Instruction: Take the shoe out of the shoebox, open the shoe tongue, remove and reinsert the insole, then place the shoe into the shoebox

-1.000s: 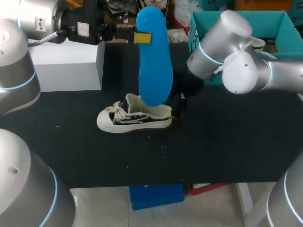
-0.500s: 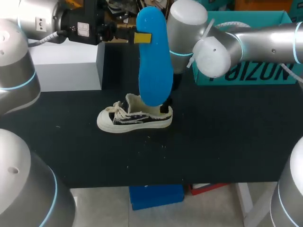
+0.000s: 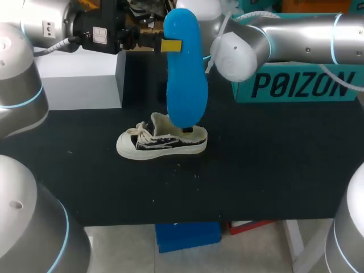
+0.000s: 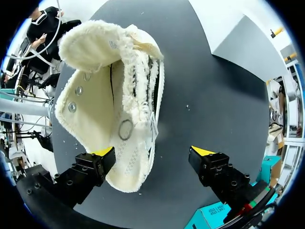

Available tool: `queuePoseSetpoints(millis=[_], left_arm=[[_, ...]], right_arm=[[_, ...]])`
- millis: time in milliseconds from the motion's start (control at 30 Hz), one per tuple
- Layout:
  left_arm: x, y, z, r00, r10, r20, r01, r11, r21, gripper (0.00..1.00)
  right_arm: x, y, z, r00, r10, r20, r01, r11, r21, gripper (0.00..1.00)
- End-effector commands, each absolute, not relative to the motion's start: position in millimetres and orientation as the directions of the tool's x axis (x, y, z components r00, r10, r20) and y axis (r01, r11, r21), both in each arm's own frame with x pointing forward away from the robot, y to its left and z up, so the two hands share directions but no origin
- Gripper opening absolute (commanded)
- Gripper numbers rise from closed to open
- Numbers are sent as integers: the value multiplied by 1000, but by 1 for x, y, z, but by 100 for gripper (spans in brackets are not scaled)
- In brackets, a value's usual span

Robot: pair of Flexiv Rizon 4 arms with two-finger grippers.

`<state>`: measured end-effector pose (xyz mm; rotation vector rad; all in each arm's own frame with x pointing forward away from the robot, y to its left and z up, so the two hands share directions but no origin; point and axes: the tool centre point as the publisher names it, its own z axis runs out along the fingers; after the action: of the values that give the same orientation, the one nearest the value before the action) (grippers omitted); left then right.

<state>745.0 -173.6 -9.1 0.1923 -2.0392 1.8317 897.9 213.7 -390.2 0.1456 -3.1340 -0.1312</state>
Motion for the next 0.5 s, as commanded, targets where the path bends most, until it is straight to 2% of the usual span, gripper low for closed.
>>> queuePoseSetpoints(millis=[33, 500], left_arm=[[745, -175, -10, -915, 153, 374, -355, 134, -925, 0], [745, -175, -10, -915, 153, 374, -355, 134, -925, 0]], right_arm=[[903, 229, -398, -995, -102, 11, -102, 994, 34, 100], [907, 254, -406, -990, -136, 30, -135, 990, 48, 100]])
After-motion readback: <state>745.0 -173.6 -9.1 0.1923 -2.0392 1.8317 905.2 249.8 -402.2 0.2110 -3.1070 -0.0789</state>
